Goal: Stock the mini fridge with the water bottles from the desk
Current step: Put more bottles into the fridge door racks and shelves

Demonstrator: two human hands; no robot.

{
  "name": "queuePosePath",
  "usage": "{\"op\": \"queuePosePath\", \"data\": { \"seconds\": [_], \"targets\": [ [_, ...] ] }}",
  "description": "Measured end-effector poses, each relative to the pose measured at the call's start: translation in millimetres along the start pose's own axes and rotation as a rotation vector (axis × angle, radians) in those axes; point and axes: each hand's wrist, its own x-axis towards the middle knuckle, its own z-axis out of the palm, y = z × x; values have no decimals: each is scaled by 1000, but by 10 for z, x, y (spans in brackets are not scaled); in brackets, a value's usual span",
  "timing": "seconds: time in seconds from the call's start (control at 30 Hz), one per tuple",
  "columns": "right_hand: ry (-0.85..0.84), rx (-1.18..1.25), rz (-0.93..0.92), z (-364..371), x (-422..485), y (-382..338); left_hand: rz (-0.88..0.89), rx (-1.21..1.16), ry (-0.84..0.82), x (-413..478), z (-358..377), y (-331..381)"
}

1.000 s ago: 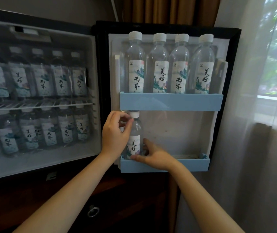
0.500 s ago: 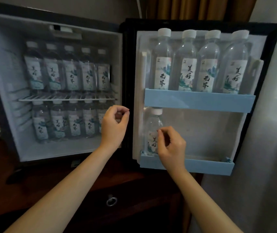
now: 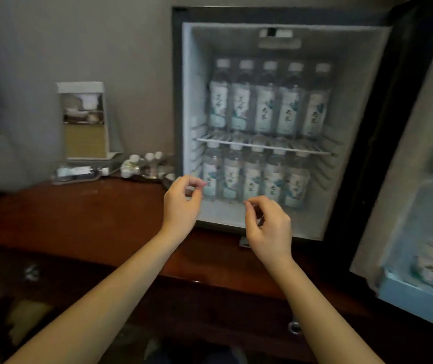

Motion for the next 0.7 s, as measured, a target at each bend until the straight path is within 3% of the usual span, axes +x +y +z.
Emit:
{"op": "queuePosePath", "data": {
  "seconds": [0.37,0.7],
  "targets": [
    [-514,195,-3,1882,189,-647,-207,317,216,509,-1657,-846],
    [-949,131,103,3919,699,-683,-358,625,126,1446,-2322,-2108]
  ]
}}
